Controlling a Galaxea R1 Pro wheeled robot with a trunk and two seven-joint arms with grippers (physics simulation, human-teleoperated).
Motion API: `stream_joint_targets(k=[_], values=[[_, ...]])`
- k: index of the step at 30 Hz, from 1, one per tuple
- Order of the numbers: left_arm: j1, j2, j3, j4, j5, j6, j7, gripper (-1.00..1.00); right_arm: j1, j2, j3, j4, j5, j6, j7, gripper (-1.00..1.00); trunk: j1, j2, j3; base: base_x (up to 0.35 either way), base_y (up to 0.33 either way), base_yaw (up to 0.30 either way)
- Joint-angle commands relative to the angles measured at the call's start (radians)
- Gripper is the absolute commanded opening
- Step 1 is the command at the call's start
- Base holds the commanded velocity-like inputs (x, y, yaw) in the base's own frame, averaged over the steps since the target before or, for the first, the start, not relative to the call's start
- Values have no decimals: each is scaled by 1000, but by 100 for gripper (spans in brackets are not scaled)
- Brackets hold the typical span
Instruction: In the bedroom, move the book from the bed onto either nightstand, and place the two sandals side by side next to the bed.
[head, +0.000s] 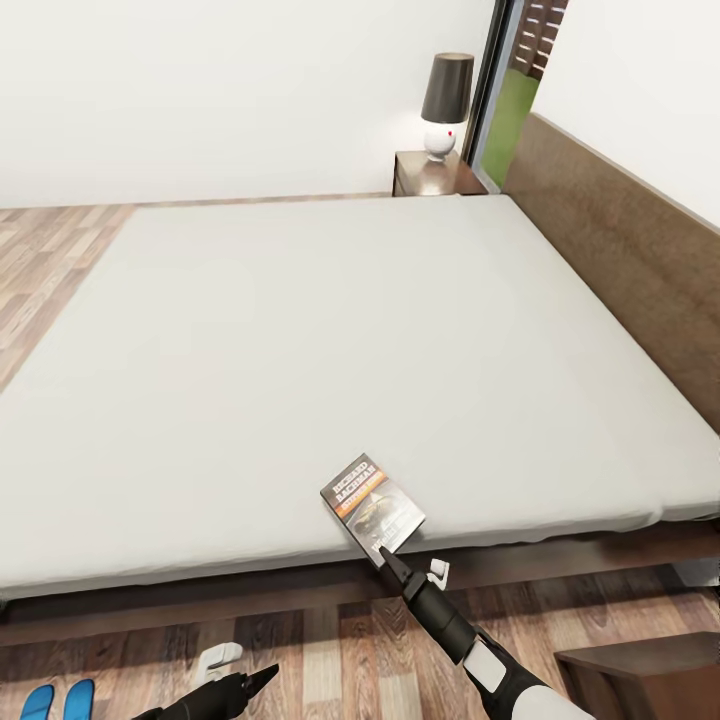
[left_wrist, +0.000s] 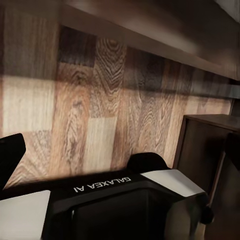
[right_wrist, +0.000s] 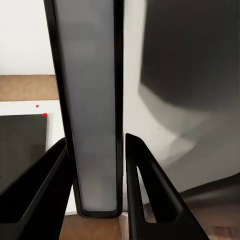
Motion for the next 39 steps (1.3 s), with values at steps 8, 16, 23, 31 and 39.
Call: stream_joint_targets(k=[8,16,23,31,39], values=[[0,1,-8,0,10,2,-3,100,0,0,5,-1,-9,7,2,-100,-31,56,25,0,0,0],[0,1,-8,0,10,2,-3,100,0,0,5,-1,-9,7,2,-100,-62,112,50,0,0,0],[0,1,-8,0,10,2,-4,100,0,0,5,-1,-8,7,2,-100,-88,161,72,0,0,0],[0,1,-8,0,10,2,-5,100,0,1,6,-1,-7,7,2,-100,-119,217,97,0,0,0],[0,1,-8,0,9,3,-5,100,0,1,6,-1,-6,7,2,-100,-150,273,122,0,0,0]])
